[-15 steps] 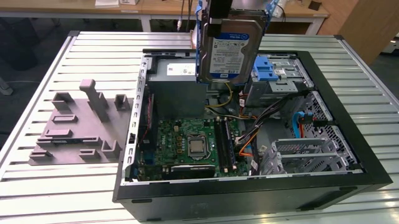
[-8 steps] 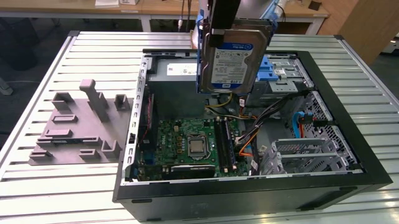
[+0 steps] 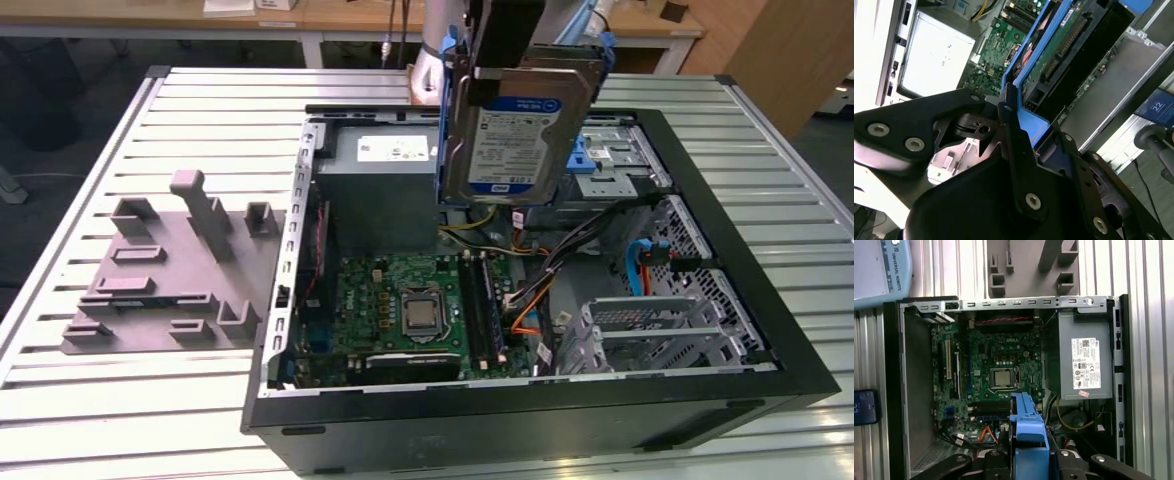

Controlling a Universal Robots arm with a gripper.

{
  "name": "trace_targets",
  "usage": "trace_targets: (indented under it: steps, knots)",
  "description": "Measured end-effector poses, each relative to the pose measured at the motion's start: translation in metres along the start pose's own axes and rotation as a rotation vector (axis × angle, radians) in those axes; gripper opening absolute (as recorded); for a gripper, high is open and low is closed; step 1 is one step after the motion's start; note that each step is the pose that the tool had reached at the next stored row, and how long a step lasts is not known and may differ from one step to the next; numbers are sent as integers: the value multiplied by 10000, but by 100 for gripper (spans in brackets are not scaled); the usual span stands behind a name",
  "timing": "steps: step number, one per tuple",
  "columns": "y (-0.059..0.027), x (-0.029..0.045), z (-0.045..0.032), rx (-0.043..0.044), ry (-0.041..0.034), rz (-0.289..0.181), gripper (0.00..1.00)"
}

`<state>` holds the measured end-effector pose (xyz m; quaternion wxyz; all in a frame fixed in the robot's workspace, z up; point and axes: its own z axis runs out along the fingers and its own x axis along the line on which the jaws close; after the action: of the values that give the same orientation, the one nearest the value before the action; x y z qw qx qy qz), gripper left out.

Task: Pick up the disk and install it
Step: 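Insert the disk into the insertion slot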

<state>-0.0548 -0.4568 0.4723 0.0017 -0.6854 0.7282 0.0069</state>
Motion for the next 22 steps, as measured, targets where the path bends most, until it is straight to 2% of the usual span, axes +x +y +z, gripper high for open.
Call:
trace_targets:
  steps: [3, 5, 15, 18, 22]
  knots:
    - [-15, 5, 4, -1, 3, -1, 36]
    - [-17, 35, 7, -1, 3, 0, 36]
    - [-41, 422, 19, 0, 2, 0, 36]
    - [-70, 489, 24, 0, 0, 0, 36]
    - [-159, 540, 30, -1, 2, 0, 36]
